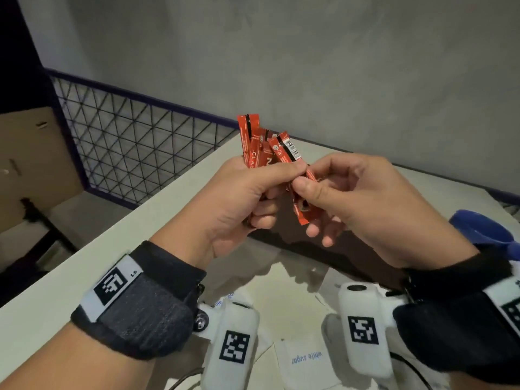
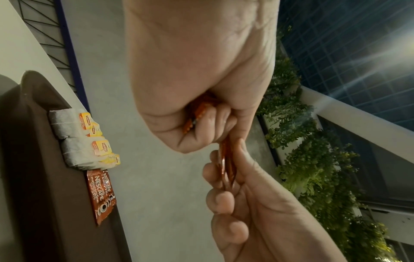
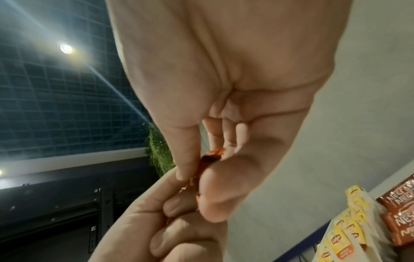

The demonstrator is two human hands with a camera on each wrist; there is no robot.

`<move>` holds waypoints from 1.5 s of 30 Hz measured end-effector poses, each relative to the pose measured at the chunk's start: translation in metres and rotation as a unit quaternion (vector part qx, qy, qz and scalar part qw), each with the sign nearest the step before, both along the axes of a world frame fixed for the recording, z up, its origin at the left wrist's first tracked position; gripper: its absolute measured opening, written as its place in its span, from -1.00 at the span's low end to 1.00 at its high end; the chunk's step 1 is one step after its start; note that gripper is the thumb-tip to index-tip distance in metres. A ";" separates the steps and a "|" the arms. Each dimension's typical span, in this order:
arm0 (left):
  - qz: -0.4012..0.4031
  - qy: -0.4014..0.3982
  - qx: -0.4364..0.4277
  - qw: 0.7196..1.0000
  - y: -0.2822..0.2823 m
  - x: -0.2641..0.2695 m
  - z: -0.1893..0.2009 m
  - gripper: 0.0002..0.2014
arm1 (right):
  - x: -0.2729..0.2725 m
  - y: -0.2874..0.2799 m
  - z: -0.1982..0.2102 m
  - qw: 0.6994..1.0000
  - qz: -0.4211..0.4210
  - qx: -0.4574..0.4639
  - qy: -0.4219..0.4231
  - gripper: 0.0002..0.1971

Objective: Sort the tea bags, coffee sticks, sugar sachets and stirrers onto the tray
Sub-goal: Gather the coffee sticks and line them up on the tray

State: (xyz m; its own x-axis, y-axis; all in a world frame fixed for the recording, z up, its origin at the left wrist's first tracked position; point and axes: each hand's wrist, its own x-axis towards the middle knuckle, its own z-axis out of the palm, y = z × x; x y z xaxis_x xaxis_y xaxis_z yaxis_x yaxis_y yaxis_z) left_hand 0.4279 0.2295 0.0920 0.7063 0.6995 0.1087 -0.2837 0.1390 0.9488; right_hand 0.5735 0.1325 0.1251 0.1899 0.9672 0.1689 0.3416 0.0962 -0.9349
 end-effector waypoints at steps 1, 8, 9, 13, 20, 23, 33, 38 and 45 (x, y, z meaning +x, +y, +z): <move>0.002 0.000 0.006 1.000 -0.001 0.000 0.000 -0.68 | 0.001 -0.001 0.000 1.000 0.001 -0.001 0.018 -0.76; 0.028 -0.022 -0.031 0.999 0.003 -0.001 -0.001 -0.77 | 0.005 -0.001 0.000 0.997 -0.067 0.043 0.011 -0.88; 0.033 -0.025 -0.041 0.998 0.003 -0.001 -0.001 -0.76 | 0.008 -0.001 0.001 0.995 -0.080 0.054 0.014 -0.89; 0.036 -0.027 -0.067 0.997 0.004 -0.001 0.000 -0.79 | 0.014 -0.002 0.001 0.988 -0.099 0.115 0.008 -0.93; 0.007 -0.037 -0.078 0.996 0.000 0.001 0.001 -0.83 | 0.005 0.003 -0.007 0.989 -0.052 0.136 -0.013 -0.83; 0.008 -0.038 -0.073 0.997 0.000 0.001 0.001 -0.83 | 0.006 0.004 -0.008 0.988 -0.045 0.137 -0.054 -0.80; 0.030 -0.028 -0.081 0.996 0.000 0.000 0.000 -0.87 | 0.011 0.006 -0.009 0.991 -0.084 0.105 0.010 -0.95; 0.031 -0.029 -0.076 0.996 -0.001 0.001 0.001 -0.79 | 0.013 0.004 -0.005 0.986 -0.119 0.102 0.064 -0.96; 0.053 -0.011 -0.052 0.997 0.000 0.003 0.000 -0.80 | 0.011 0.000 0.000 0.985 -0.126 0.066 0.099 -0.98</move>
State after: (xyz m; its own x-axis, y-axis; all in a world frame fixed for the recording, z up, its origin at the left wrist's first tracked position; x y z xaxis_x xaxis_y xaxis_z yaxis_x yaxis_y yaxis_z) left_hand 0.4307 0.2291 0.0917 0.6267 0.7779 0.0451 -0.3218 0.2057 0.9242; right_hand 0.5847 0.1330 0.1249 0.4637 0.8568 0.2257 0.1830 0.1566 -0.9706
